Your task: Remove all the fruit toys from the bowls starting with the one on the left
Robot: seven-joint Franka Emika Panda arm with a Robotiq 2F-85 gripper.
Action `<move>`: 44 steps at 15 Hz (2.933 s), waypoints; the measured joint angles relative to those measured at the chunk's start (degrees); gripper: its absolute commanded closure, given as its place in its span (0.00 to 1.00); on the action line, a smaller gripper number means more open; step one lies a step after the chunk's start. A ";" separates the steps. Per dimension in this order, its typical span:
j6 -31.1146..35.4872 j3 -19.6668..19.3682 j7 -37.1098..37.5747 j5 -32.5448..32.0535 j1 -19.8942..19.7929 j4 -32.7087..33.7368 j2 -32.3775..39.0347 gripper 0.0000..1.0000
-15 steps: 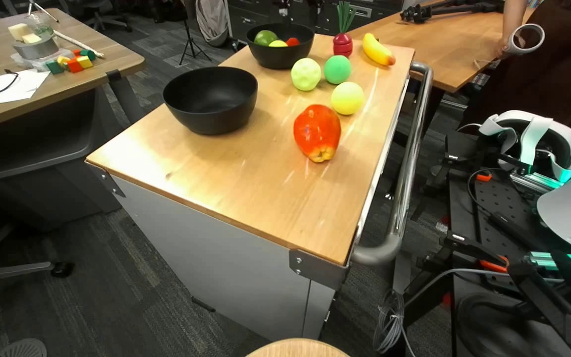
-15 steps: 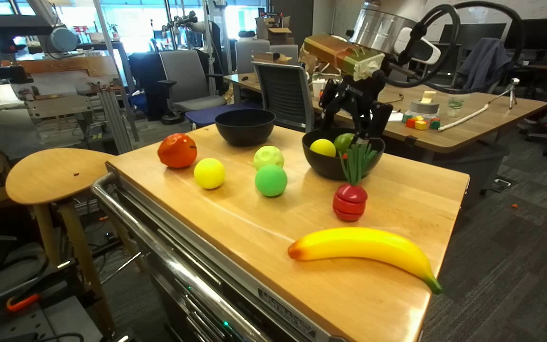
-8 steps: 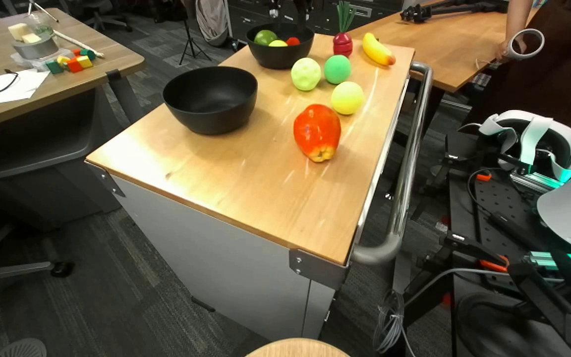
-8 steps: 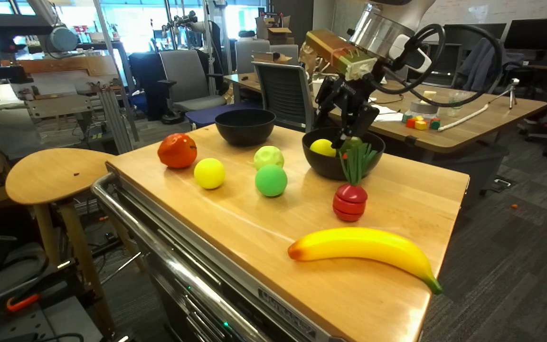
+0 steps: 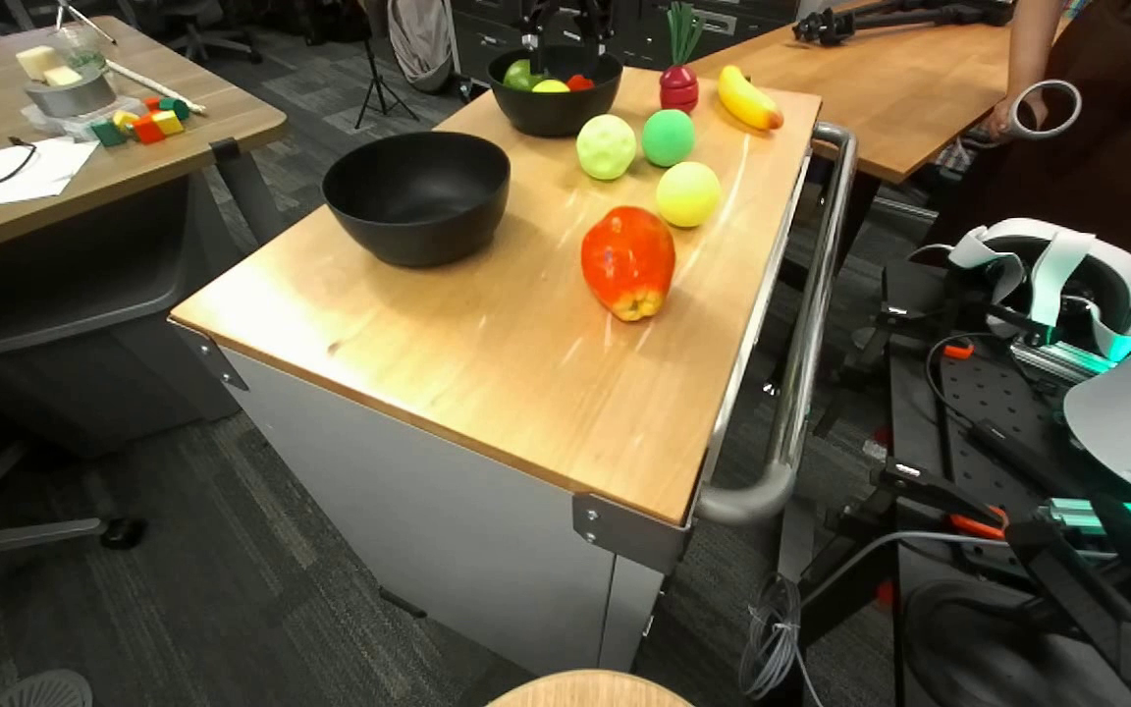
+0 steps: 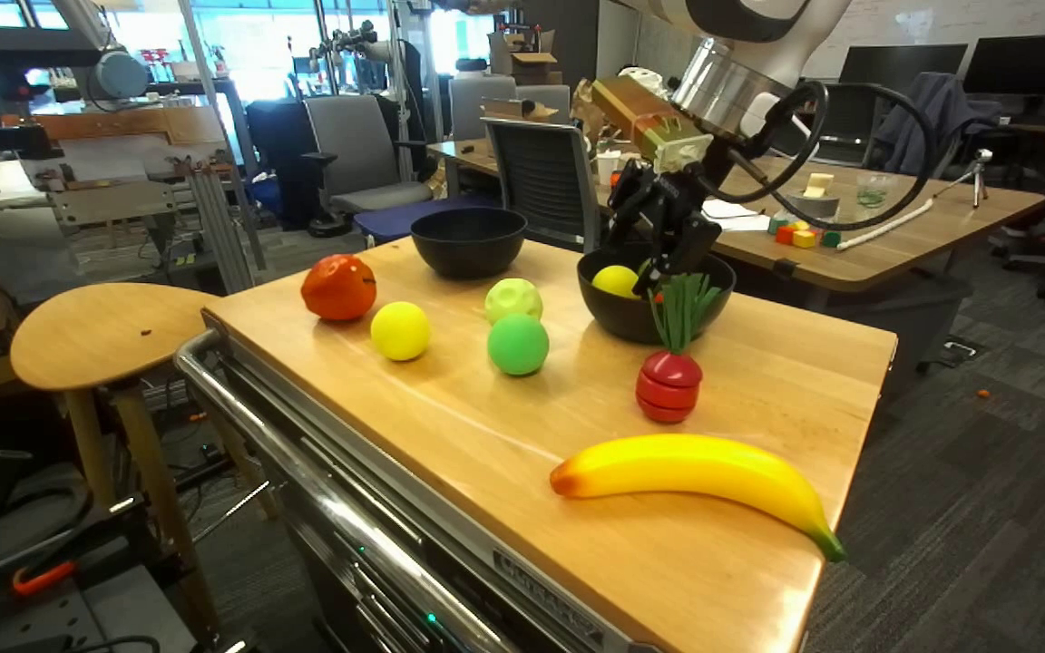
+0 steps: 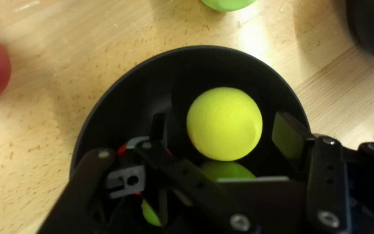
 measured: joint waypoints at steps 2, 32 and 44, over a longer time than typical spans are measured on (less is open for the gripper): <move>0.02 0.00 0.64 0.00 -0.10 0.63 1.05 0.23; -4.62 0.11 0.70 -6.55 0.03 2.53 -9.36 0.77; 8.23 0.39 -10.67 -9.50 4.30 -27.35 -24.39 0.77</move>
